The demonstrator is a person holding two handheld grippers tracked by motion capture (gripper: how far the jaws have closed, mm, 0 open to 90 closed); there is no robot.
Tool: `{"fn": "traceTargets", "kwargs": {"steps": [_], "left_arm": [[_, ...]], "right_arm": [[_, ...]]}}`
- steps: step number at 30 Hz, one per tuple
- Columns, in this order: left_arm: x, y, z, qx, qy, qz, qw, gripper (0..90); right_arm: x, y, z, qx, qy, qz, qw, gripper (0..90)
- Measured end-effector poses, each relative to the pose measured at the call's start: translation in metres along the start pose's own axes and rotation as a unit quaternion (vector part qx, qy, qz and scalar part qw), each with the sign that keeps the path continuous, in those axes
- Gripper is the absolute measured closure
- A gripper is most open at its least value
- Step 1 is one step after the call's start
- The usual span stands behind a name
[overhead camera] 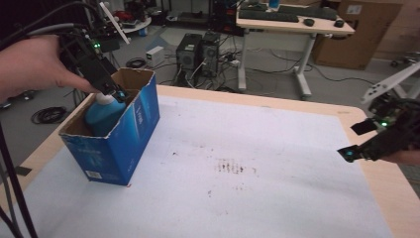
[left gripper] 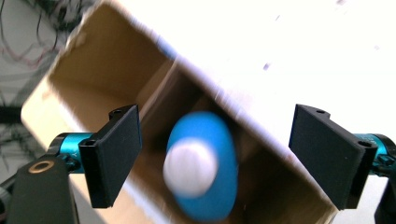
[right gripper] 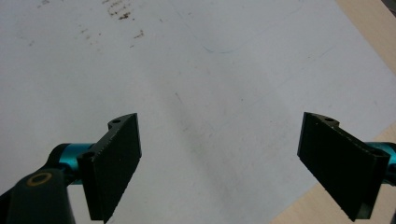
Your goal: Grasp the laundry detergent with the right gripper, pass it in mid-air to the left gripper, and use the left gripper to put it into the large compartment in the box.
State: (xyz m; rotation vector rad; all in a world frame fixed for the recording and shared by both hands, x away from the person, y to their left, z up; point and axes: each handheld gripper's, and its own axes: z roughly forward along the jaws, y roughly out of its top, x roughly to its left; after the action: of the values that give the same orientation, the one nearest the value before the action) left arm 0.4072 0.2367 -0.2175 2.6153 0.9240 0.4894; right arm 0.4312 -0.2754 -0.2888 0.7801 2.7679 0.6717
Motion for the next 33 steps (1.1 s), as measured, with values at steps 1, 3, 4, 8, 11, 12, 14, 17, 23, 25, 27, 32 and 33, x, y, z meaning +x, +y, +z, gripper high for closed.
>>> {"fn": "traceTargets", "kwargs": {"steps": [1, 3, 4, 8, 11, 12, 14, 17, 23, 25, 27, 32, 33], "left_arm": [[-0.003, 0.006, 0.002, -0.004, -0.005, 0.006, 1.0, 17.1], [-0.01, 0.019, 0.01, -0.012, -0.013, 0.02, 0.9996, 17.1], [-0.014, 0.025, 0.013, -0.016, -0.018, 0.029, 0.9993, 17.1], [-0.027, 0.045, 0.027, -0.022, -0.03, 0.054, 0.9978, 17.1], [-0.037, 0.059, 0.04, -0.018, -0.035, 0.072, 0.9966, 17.1], [-0.041, 0.062, 0.044, -0.017, -0.034, 0.077, 0.9963, 17.1], [-0.049, 0.07, 0.053, -0.018, -0.034, 0.085, 0.9956, 17.1], [-0.057, 0.077, 0.066, -0.021, -0.03, 0.091, 0.9952, 17.1], [-0.067, 0.084, 0.092, -0.02, -0.018, 0.088, 0.9958, 17.1], [-0.069, 0.085, 0.099, -0.018, -0.017, 0.085, 0.9961, 17.1], [-0.071, 0.086, 0.106, -0.02, -0.014, 0.079, 0.9966, 17.1], [-0.074, 0.085, 0.122, -0.009, -0.012, 0.071, 0.9974, 17.1], [-0.073, 0.085, 0.124, -0.007, -0.012, 0.069, 0.9975, 17.1]], "right_arm": [[0.001, 0.0, 0.0, -0.003, 0.0, -0.001, 1.0, 12.8], [0.003, 0.0, -0.001, -0.006, 0.002, 0.005, 1.0, 12.8], [0.004, -0.001, -0.001, -0.007, 0.003, 0.005, 1.0, 12.8], [0.01, -0.001, -0.001, -0.007, 0.004, 0.002, 1.0, 12.8], [0.015, 0.001, -0.002, -0.008, 0.006, -0.002, 0.9999, 12.8], [0.017, 0.001, -0.002, -0.008, 0.007, -0.004, 0.9999, 12.8], [0.02, 0.003, -0.001, -0.01, 0.007, -0.01, 0.9999, 12.8], [0.026, 0.005, 0.001, -0.013, 0.013, -0.016, 0.9997, 12.8], [0.036, 0.005, 0.008, -0.013, 0.022, -0.025, 0.9994, 12.8], [0.037, 0.005, 0.01, -0.011, 0.025, -0.028, 0.9992, 12.8], [0.038, 0.005, 0.011, -0.011, 0.026, -0.029, 0.9992, 12.8], [0.038, 0.006, 0.012, -0.014, 0.03, -0.033, 0.9989, 12.8], [0.037, 0.006, 0.011, -0.016, 0.031, -0.034, 0.9988, 12.8]]}}
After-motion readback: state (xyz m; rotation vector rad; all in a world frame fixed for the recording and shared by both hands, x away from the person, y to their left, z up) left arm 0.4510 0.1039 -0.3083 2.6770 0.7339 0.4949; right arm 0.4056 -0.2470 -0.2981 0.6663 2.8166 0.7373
